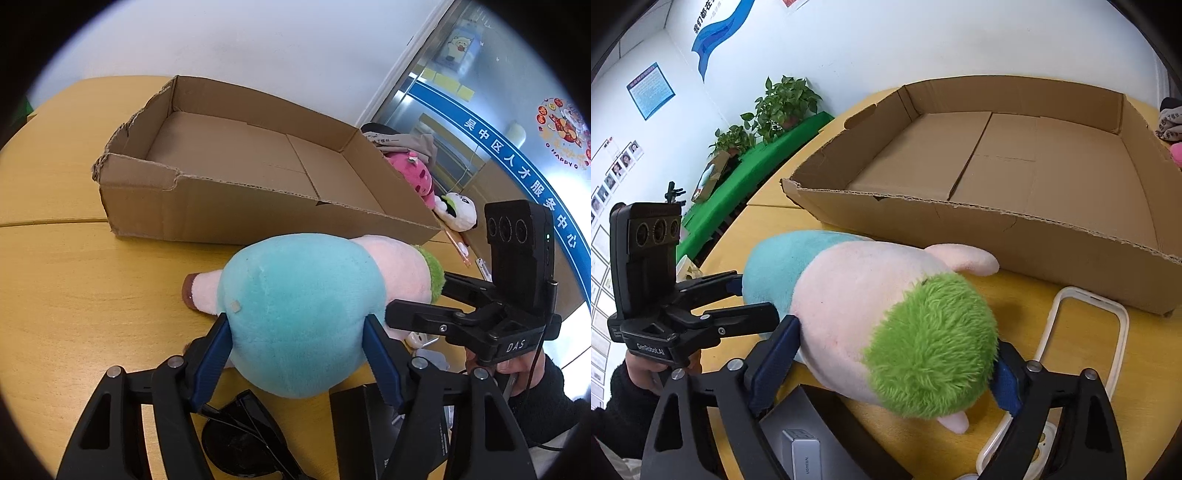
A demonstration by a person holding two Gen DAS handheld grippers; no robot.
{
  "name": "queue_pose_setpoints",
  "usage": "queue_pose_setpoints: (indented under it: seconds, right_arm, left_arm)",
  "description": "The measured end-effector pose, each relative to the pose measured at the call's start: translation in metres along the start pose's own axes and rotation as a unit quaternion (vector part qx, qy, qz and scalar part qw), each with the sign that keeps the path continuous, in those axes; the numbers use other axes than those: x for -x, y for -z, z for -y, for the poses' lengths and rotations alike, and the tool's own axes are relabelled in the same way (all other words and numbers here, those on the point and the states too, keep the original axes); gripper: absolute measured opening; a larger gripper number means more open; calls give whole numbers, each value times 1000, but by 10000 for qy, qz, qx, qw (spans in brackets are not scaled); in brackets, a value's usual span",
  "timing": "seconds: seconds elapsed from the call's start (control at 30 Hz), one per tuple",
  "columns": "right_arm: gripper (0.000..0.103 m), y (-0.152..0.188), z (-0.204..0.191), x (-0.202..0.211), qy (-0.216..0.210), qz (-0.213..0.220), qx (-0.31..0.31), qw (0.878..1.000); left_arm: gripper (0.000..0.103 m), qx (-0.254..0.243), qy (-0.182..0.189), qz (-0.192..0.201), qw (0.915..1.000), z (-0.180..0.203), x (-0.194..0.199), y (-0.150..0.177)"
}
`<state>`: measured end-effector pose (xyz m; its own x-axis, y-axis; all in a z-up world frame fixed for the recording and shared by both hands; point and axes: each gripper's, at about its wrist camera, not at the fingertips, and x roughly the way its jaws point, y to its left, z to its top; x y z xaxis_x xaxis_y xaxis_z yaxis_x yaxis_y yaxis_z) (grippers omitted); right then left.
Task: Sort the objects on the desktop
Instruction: 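Lift the plush toy with the left gripper and carry it over the box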
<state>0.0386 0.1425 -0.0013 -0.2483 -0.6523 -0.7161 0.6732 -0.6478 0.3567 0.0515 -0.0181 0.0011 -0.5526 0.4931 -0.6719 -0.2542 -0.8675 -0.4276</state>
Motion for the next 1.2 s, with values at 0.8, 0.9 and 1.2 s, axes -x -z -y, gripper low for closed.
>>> queue_pose_setpoints:
  seconds: [0.8,0.9,1.2]
  right_arm:
    - [80,-55,-40,106,427,1353,743,9871]
    - [80,-66,-41,116,452,1461,787,9851]
    - [80,-72,-41,121,387,1546,795,9840]
  left_arm:
    - [65,-927,26,946,9912,61,67,-78]
    - [65,-986,42,1057,9895,66,71,-87]
    - [65,-985,24,1123,9888,69,72,-93]
